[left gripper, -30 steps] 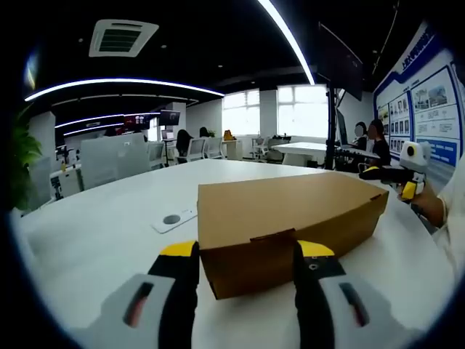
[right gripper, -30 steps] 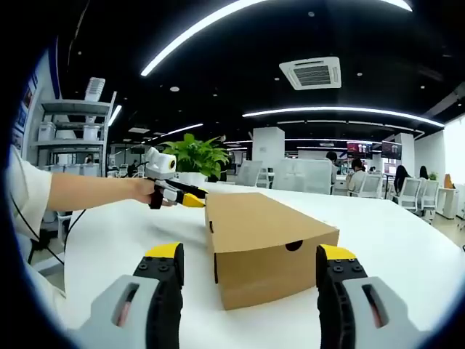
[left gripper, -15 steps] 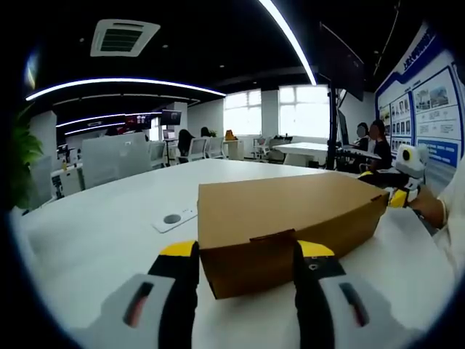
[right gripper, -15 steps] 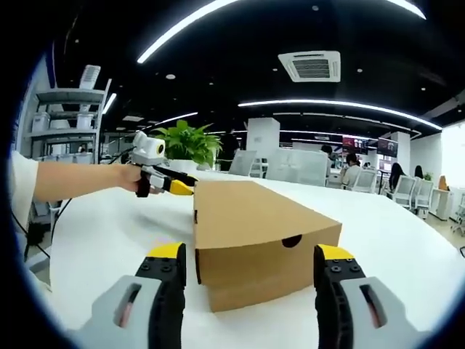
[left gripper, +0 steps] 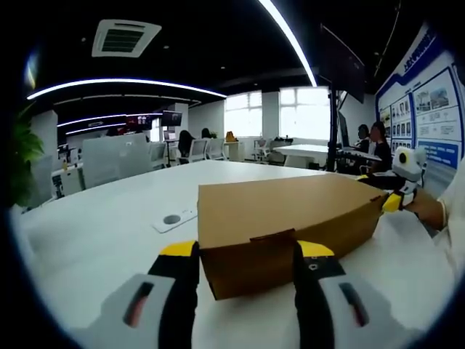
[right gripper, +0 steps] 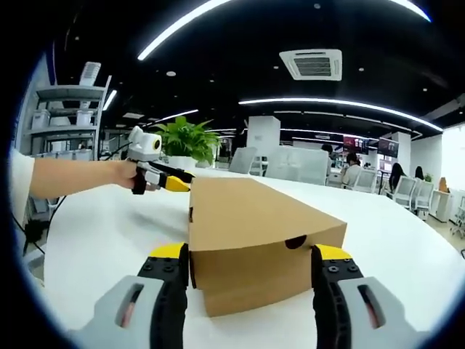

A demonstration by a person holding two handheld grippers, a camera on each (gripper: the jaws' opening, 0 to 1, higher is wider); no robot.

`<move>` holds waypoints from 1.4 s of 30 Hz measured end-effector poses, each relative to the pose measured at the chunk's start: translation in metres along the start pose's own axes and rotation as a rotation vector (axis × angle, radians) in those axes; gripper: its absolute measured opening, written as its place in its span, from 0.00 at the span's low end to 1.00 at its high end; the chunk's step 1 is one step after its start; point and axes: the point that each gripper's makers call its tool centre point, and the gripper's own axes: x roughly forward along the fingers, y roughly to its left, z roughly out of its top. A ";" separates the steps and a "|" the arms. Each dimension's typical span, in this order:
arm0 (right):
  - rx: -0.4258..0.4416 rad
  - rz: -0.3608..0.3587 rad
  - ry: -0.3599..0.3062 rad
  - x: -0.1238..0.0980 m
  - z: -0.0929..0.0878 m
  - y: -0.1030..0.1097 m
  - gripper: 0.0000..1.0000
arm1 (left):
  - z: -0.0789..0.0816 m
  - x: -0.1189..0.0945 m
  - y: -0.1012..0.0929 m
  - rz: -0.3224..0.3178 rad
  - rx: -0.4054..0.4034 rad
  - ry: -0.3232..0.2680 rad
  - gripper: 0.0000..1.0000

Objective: Operate the shoe box by opening the lid, removing the specified soft item, and placing it in the target area until the item is outside and the box remains undamaged.

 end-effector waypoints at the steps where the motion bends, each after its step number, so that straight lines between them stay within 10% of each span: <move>1: -0.001 0.001 -0.001 0.000 0.000 0.000 0.71 | 0.000 0.000 0.001 0.000 -0.003 -0.002 0.53; 42: -0.028 0.128 -0.033 -0.005 -0.003 -0.017 0.67 | -0.003 -0.017 -0.024 0.148 -0.058 -0.045 0.51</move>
